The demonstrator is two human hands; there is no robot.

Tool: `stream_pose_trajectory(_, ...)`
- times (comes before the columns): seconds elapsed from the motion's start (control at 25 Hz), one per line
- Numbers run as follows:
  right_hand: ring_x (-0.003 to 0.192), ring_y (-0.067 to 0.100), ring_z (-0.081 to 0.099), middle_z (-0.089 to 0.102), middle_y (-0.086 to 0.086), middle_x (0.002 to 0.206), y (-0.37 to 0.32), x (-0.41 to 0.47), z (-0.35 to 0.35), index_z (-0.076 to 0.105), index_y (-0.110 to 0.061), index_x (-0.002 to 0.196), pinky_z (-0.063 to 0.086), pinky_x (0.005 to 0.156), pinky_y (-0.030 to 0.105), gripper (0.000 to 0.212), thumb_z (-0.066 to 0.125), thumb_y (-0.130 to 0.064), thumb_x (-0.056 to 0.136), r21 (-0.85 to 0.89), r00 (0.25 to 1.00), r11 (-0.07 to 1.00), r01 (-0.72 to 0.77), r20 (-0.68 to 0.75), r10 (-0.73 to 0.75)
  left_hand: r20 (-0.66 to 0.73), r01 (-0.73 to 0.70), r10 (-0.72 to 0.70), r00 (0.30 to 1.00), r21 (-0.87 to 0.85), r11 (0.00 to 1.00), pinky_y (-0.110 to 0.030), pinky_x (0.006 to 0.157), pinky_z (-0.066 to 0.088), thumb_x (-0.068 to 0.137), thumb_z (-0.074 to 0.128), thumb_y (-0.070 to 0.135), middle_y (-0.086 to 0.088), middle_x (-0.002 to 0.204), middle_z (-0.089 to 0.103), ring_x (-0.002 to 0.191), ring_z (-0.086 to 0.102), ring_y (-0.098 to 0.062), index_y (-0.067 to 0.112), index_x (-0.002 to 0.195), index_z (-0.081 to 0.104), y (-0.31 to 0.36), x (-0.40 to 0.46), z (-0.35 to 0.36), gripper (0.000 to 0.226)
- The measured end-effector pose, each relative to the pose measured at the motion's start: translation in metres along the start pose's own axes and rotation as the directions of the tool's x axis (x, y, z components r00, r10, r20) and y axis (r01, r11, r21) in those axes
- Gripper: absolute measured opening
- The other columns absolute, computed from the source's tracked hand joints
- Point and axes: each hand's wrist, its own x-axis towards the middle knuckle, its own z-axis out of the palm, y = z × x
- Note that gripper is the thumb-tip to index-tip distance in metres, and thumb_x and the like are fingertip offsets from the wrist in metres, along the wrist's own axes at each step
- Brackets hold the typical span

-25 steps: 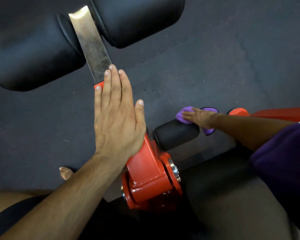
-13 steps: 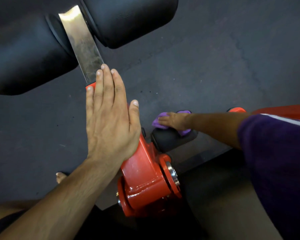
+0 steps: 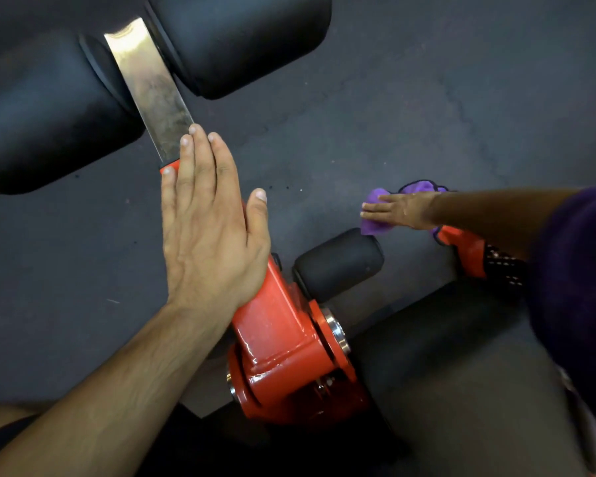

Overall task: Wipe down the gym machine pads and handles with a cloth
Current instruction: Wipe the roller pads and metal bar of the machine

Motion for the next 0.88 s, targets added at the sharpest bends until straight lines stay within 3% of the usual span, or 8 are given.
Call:
stream_pose_trajectory(0.08,0.155,0.033,0.003,-0.018,0.002,0.168,-0.013,0.004,-0.003,-0.025,-0.032,0.153,0.029,0.121,0.046,0.124,0.068,0.002,0.08,-0.046,0.983,0.997,0.066,-0.166,-0.073,-0.009,-0.006,0.006,1.0,0.0,1.0,-0.042,0.13,-0.002,0.105,0.024,0.042,-0.013,0.173,0.003,0.16,-0.003,-0.02,0.004,0.164,0.009,0.0,0.0,0.0,0.071)
stream_pose_trajectory(0.16,0.153,0.036,0.016,-0.002,0.001,0.17,-0.055,0.019,0.004,0.001,-0.032,0.161,0.046,0.108,0.053,0.107,0.068,-0.002,0.083,-0.193,0.92,0.946,0.262,-0.247,-0.305,-0.008,-0.004,0.004,1.0,-0.002,1.0,-0.043,0.13,-0.001,0.106,0.023,0.042,-0.013,0.173,0.003,0.16,-0.003,-0.021,0.004,0.164,0.009,0.0,-0.001,-0.001,0.071)
stream_pose_trajectory(0.28,0.151,0.038,0.024,0.017,-0.002,0.168,-0.085,0.038,0.011,0.03,-0.031,0.157,0.042,0.11,0.055,0.085,0.07,-0.005,0.086,-0.229,0.886,0.879,0.417,-0.111,-0.45,-0.011,0.004,-0.004,1.0,-0.003,1.0,-0.043,0.13,-0.001,0.106,0.023,0.042,-0.011,0.173,0.002,0.16,-0.003,-0.02,0.005,0.164,0.008,0.0,-0.001,0.0,0.071)
stream_pose_trajectory(0.48,0.156,0.027,0.006,0.0,0.002,0.17,-0.031,0.094,-0.022,0.005,-0.022,0.161,0.011,0.125,0.035,0.102,0.07,-0.008,0.084,0.129,0.978,0.97,0.208,-0.031,-0.205,-0.01,0.006,-0.006,1.0,0.0,1.0,-0.042,0.13,-0.001,0.105,0.023,0.042,-0.011,0.173,0.001,0.16,-0.003,-0.019,0.006,0.164,0.008,-0.001,0.0,0.001,0.071)
stream_pose_trajectory(0.6,0.154,0.026,0.011,0.0,0.0,0.17,-0.033,0.103,-0.033,0.009,-0.027,0.162,0.017,0.123,0.034,0.122,0.081,0.004,0.069,0.328,0.984,0.939,0.104,-0.172,-0.049,-0.018,0.013,-0.013,1.0,-0.006,1.0,-0.042,0.13,-0.001,0.105,0.023,0.042,-0.011,0.173,0.001,0.16,-0.003,-0.02,0.005,0.164,0.008,-0.002,-0.001,0.001,0.071)
stream_pose_trajectory(0.72,0.154,0.031,0.012,-0.008,-0.004,0.169,-0.071,0.079,-0.01,0.005,-0.032,0.161,0.032,0.119,0.047,0.125,0.079,0.005,0.067,0.148,0.922,0.949,0.277,-0.318,-0.22,-0.029,-0.002,0.001,1.0,-0.012,1.0,-0.042,0.13,-0.001,0.106,0.022,0.043,-0.011,0.173,0.001,0.16,-0.003,-0.02,0.005,0.164,0.007,-0.001,0.001,0.003,0.07)
stream_pose_trajectory(0.8,0.153,0.036,0.018,0.005,0.001,0.17,-0.074,0.056,0.028,0.017,-0.027,0.161,0.04,0.112,0.053,0.094,0.06,0.001,0.082,-0.198,0.845,0.882,0.428,-0.259,-0.468,-0.026,-0.002,0.002,1.0,-0.006,1.0,-0.042,0.13,-0.001,0.106,0.021,0.043,-0.012,0.173,0.001,0.16,-0.003,-0.02,0.005,0.164,0.007,-0.002,0.001,0.002,0.071)
stream_pose_trajectory(0.88,0.151,0.04,0.021,0.01,0.003,0.169,-0.055,0.03,0.055,0.027,-0.023,0.158,0.04,0.111,0.057,0.072,0.041,-0.002,0.09,-0.299,0.864,0.881,0.367,-0.241,-0.442,-0.025,0.002,-0.002,1.0,-0.017,1.0,-0.043,0.13,-0.001,0.106,0.021,0.043,-0.012,0.173,0.001,0.16,-0.003,-0.02,0.005,0.164,0.007,-0.003,-0.001,0.004,0.071)
